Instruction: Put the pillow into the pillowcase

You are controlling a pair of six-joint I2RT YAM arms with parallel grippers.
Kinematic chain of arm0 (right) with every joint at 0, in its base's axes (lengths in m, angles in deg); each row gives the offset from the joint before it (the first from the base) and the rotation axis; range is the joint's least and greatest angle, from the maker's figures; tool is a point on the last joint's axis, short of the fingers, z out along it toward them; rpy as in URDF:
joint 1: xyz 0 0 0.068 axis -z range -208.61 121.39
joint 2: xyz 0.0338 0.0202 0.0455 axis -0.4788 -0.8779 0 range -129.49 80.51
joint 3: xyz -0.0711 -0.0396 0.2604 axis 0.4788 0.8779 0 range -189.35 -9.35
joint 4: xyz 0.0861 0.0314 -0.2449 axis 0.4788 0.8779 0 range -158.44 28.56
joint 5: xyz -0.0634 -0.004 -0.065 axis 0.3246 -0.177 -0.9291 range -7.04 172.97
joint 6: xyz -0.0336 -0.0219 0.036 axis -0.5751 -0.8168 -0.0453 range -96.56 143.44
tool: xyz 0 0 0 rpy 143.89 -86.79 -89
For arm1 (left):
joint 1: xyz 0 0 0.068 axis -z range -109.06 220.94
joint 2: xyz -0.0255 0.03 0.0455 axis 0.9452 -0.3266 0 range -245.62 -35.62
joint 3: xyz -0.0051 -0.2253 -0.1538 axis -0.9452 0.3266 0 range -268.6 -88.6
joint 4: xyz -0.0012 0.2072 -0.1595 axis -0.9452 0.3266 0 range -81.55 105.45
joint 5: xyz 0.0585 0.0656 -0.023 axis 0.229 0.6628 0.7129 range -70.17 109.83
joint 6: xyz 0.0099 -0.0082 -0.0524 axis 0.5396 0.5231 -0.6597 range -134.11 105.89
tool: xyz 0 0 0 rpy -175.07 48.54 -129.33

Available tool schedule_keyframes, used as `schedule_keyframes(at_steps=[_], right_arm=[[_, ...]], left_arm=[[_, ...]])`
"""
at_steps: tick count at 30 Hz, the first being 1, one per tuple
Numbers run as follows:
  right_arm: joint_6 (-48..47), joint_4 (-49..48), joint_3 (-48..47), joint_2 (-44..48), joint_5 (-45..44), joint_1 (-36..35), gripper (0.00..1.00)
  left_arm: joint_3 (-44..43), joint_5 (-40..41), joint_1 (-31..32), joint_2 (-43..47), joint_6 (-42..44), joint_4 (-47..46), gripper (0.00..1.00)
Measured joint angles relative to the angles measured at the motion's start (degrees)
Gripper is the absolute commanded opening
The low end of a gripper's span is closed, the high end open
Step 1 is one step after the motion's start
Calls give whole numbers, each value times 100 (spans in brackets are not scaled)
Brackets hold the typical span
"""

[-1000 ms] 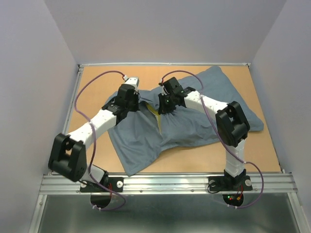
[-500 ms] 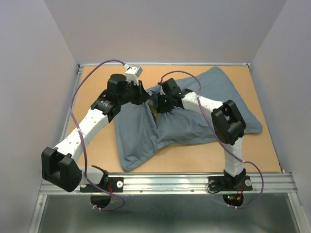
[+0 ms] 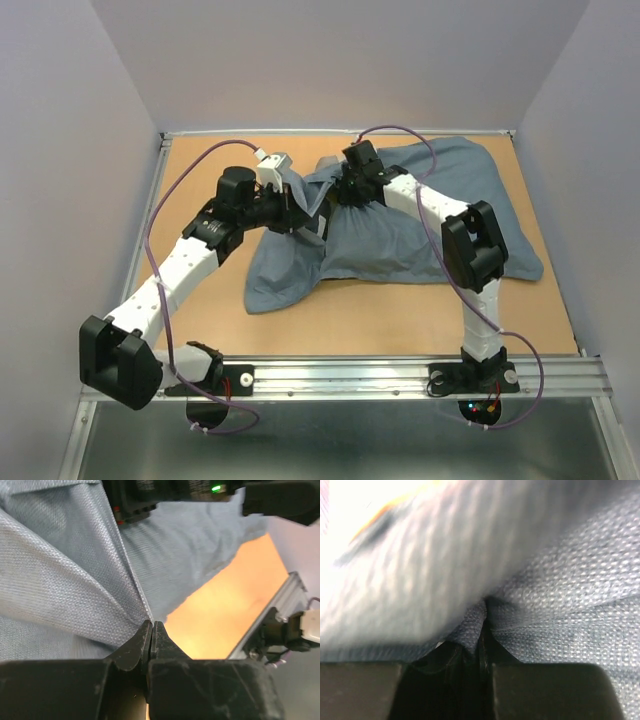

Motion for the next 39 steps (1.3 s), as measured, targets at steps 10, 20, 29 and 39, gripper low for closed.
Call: schedule_keyframes(at_steps=[10, 20, 29, 39], right_arm=[[492, -70, 138, -59, -1115, -151, 0], [125, -503, 1727, 1191, 4, -553, 15], [-1008, -385, 1965, 2277, 942, -579, 72], [-3038, 48, 2914, 3480, 752, 321, 89]], left_arm=[[-837, -671, -13, 66, -282, 83, 0], [-1241, -883, -199, -675, -813, -643, 0], [-551, -859, -164, -1834, -1158, -1810, 0], [-1001, -262, 133, -3233, -586, -2092, 0]])
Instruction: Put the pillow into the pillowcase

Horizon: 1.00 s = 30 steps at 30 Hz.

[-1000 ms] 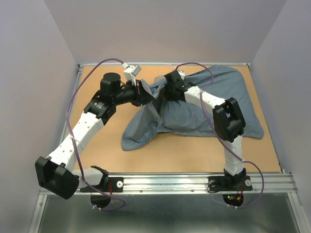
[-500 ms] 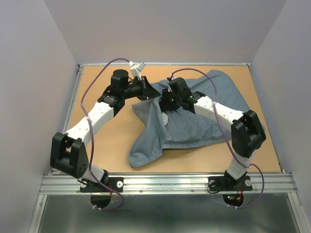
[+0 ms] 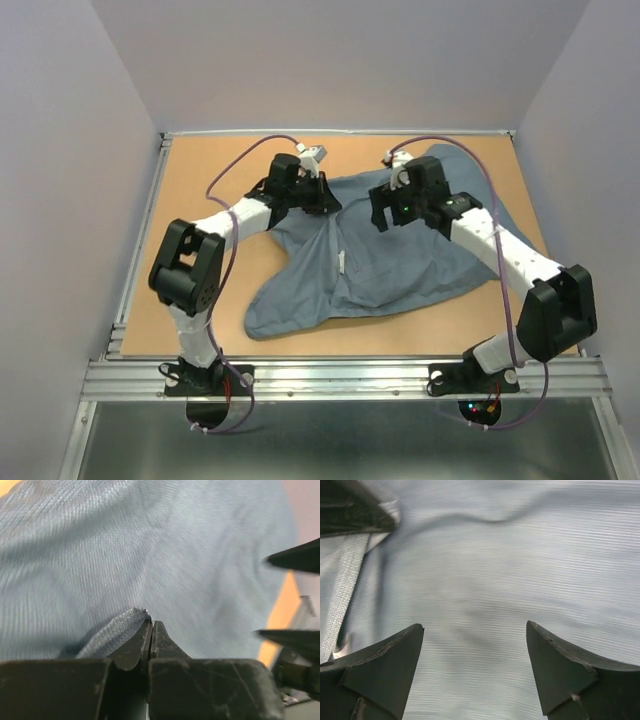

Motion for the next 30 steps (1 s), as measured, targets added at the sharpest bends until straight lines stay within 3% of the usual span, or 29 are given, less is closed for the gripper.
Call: schedule_keyframes(at_steps=[2, 4, 8, 9, 11, 12, 13, 14, 19, 22, 27, 30], right_arm=[[-284, 83, 0, 114, 111, 511, 89], [-632, 208, 4, 240, 254, 1088, 89], [-1681, 481, 437, 737, 275, 1954, 89], [-1908, 601, 610, 848, 291, 1980, 89], [-2194, 772, 879, 927, 422, 1945, 89], [-2304, 870, 999, 839, 586, 1908, 92], [-2354, 914, 1027, 752, 695, 1899, 93], [-2328, 922, 1023, 525, 855, 1873, 94], [-1818, 769, 654, -793, 1294, 1639, 96], [-1491, 719, 385, -909, 1443, 1438, 96], [-1108, 304, 79, -588, 1875, 1196, 96], [-990, 179, 66, -428, 1888, 1143, 98]], left_arm=[[-457, 133, 105, -455, 238, 146, 0], [-1150, 297, 179, -1003, 503, 540, 6], [-2863, 785, 271, -1996, 1377, 1423, 39], [-3206, 920, 256, -2109, 1620, 1617, 54], [-3622, 1051, 195, -2151, 1987, 1910, 64], [-3792, 1086, 140, -2100, 2243, 2092, 79], [-3877, 1097, 94, -2050, 2406, 2190, 82], [-3945, 1106, 0, -1897, 2647, 2347, 99], [-3580, 940, -380, -1008, 3348, 2896, 99], [-2782, 793, -662, 31, 3873, 3191, 99], [-468, 553, -872, 2192, 4828, 3263, 97], [590, 494, -785, 2887, 5362, 3182, 94]])
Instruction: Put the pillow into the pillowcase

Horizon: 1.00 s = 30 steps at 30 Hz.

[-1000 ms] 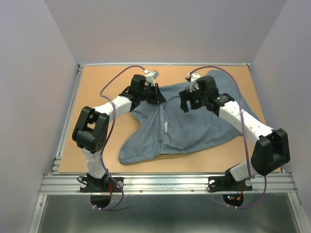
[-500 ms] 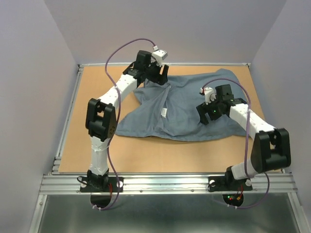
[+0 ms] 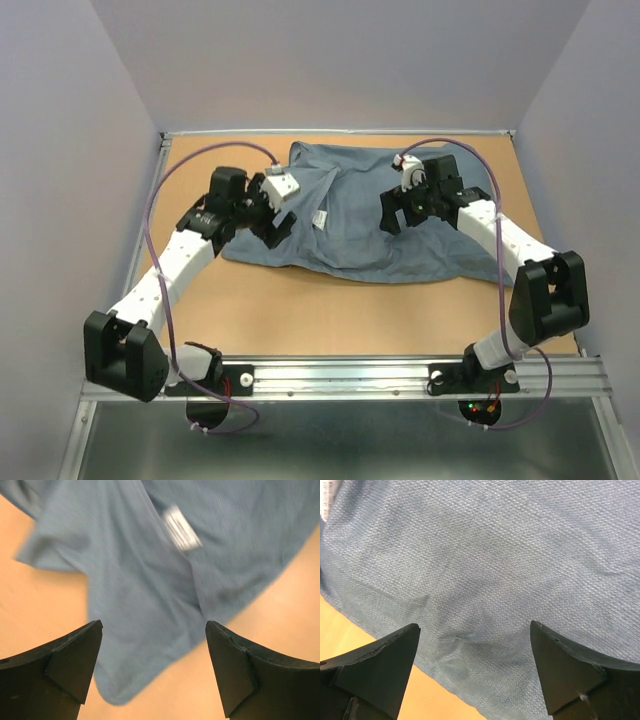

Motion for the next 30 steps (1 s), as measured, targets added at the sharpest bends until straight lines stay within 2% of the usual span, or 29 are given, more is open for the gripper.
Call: schedule_keyframes(at_steps=[4, 10, 15, 21, 25, 27, 30], right_arm=[[-431, -2, 136, 275, -382, -11, 100], [-2275, 640, 1606, 3053, -1165, 282, 95], [-3521, 1178, 2594, 4509, -1786, 798, 92], [-4321, 1545, 3528, 4409, -2398, 1309, 96], [-4579, 1567, 3609, 4273, -2658, 1646, 98], [-4562, 1600, 3471, 3884, -2669, 1821, 98], [-4448, 1639, 2695, 2568, -2573, 2205, 99]], left_arm=[[1279, 293, 61, 415, 643, 13, 91], [2055, 855, 55, 501, 1440, 13, 91], [2094, 1174, 55, 544, 1624, -291, 91], [2094, 1399, 55, 378, 1550, -595, 95], [2096, 1508, 55, 289, 1532, -684, 98], [2096, 1552, 55, 212, 1504, -743, 98], [2096, 1589, 55, 61, 1447, -793, 98]])
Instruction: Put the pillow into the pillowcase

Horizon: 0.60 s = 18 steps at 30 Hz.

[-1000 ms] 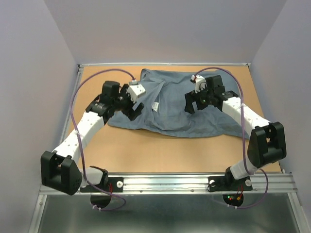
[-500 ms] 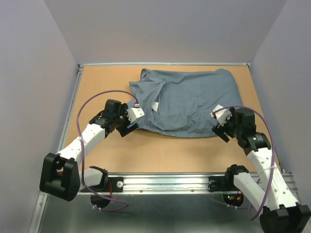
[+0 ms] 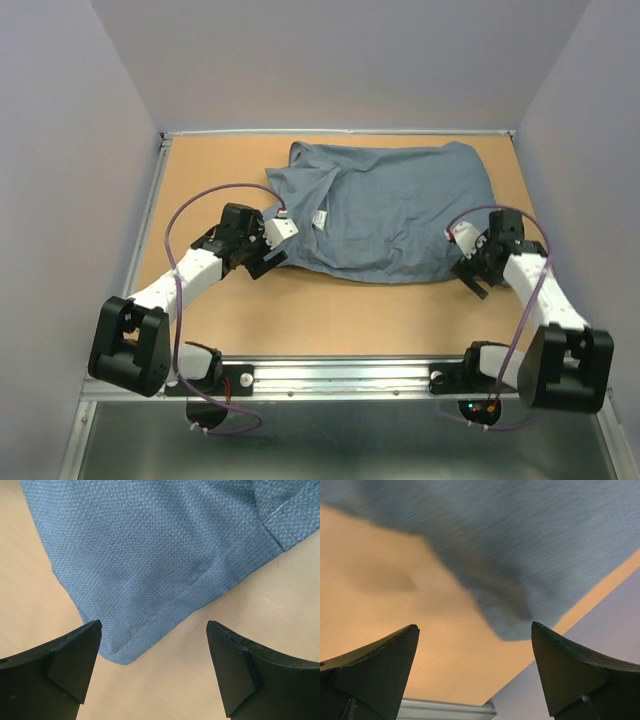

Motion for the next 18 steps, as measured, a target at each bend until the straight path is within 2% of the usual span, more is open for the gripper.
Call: schedule_keyframes(at_steps=[3, 5, 12, 15, 18], right_arm=[[-83, -90, -651, -791, 103, 350, 100], [-240, -175, -713, -881, 127, 555, 100], [-839, -697, 227, -841, -15, 1126, 97], [-892, -999, 354, -1110, -232, 1126, 89], [-859, -1276, 190, -1384, -330, 1147, 70]], left_arm=[[0, 31, 0, -101, -50, -4, 98], [0, 37, -2, -103, -55, -9, 98], [127, 140, -37, -107, -20, -247, 98], [238, 153, -44, -308, 13, -466, 96], [238, 42, -44, -634, 72, -575, 95]])
